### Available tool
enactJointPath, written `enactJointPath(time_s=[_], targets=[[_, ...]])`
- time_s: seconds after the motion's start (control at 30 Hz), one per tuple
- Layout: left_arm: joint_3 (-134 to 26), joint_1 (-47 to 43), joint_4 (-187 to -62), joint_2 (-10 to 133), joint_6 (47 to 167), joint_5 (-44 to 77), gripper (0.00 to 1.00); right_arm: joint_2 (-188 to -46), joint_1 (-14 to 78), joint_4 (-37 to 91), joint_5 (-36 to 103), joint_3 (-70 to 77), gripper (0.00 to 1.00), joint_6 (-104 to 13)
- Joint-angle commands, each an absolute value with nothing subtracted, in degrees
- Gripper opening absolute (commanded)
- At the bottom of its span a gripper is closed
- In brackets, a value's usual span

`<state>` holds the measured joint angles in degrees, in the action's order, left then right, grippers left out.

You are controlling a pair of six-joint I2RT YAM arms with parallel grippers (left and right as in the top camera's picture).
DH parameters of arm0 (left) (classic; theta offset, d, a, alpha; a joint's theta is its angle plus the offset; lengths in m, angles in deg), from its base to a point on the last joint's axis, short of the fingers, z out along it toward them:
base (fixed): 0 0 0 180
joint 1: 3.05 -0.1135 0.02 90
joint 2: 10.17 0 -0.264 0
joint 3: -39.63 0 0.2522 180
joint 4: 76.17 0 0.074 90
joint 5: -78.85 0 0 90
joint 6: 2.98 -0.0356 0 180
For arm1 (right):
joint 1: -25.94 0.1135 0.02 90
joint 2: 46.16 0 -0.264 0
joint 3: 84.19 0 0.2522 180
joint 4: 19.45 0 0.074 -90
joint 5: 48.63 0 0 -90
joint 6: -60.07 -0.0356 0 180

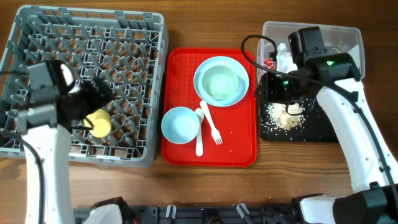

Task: Sort waste into correct bins and load items into the dishwasher rack
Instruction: 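Grasp the light-blue bowl with the left gripper, place it in the rack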

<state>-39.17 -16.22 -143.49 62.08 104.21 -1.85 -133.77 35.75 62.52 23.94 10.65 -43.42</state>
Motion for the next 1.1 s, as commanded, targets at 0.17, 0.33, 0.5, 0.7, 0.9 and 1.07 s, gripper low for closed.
enactJointPath(time_s=[0.17, 0.33, 0.5, 0.7, 0.9, 1.07], targets=[[-39.98, 12.22, -140.28, 63.39, 102.18, 0.27, 1.0, -127.19, 25.91, 63.79, 31.17, 11.0, 0.68, -49.52], [-39.98, 23.78, -138.9, 73.38, 102.22, 0.14, 1.0, -126.41, 23.61, 67.13, 31.04, 10.87, 0.81, -44.38], [-39.98, 31.89, -135.64, 84.96, 102.22, 0.12, 1.0, -126.43, 23.61, 67.26, 31.02, 10.63, 0.81, -43.66], [-39.98, 36.35, -135.32, 93.73, 102.22, -3.31, 0.36, -126.43, 23.61, 67.28, 31.04, 10.61, 0.81, -43.62], [-40.85, 36.52, -135.84, 93.44, 102.22, -3.62, 0.04, -126.43, 23.61, 67.35, 31.04, 10.61, 0.81, -43.6], [-49.42, 36.11, -144.69, 87.78, 102.18, -11.31, 0.04, -126.43, 23.61, 67.9, 31.04, 10.61, 0.81, -43.47]])
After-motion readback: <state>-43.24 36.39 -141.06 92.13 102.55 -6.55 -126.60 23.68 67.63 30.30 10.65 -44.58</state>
